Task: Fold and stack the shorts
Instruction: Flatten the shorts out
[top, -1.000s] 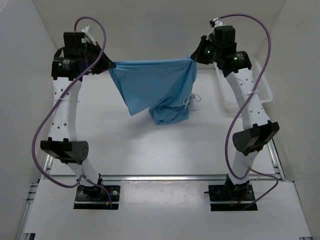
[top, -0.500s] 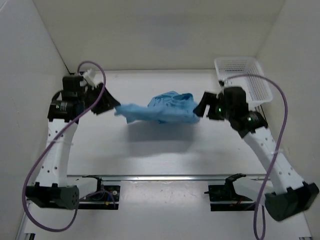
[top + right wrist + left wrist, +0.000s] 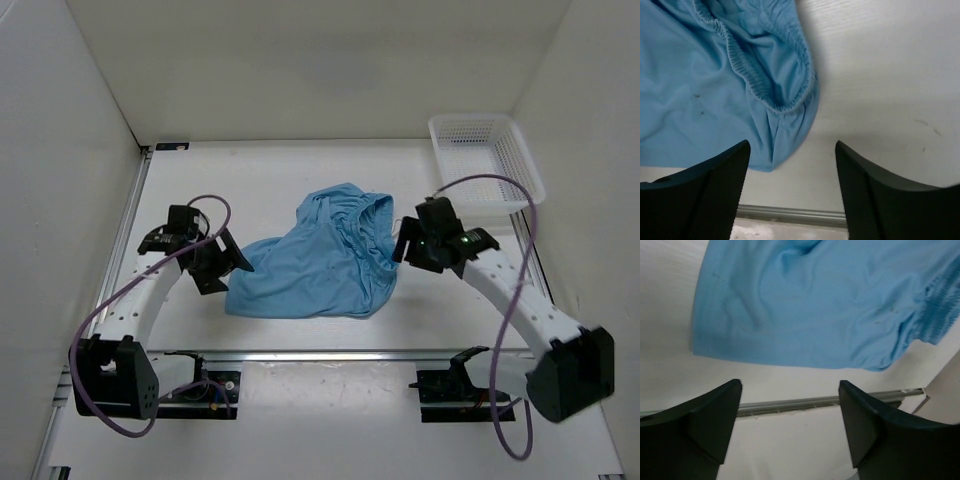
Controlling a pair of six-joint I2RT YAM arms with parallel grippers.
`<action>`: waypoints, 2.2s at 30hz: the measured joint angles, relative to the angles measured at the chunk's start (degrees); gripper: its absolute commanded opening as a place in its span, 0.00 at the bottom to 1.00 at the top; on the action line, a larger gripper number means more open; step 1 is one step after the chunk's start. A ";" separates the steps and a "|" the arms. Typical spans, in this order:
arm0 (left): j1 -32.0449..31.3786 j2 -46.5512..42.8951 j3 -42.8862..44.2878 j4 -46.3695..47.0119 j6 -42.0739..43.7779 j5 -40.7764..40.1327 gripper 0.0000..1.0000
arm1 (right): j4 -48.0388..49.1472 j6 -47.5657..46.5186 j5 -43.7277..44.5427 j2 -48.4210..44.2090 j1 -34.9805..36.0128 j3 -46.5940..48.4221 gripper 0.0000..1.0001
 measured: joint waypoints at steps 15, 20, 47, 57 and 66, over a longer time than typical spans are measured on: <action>-0.52 16.24 -12.52 9.62 -10.08 -0.79 0.81 | 3.63 2.03 -1.46 28.28 5.46 7.65 0.79; -0.92 21.70 -8.81 11.78 -10.10 -0.79 0.10 | 4.87 3.91 -0.66 32.83 5.46 9.97 0.14; 7.91 9.25 36.54 -1.90 0.20 0.37 0.38 | 10.36 -11.52 -5.09 4.13 -5.40 29.66 0.34; 7.67 7.65 5.49 -3.80 3.02 -0.68 0.85 | 0.22 4.11 3.02 -18.56 -5.05 -14.27 0.26; 6.80 9.18 2.16 0.00 2.38 -1.81 0.97 | 2.10 11.08 -0.44 -10.58 -5.05 -13.44 0.93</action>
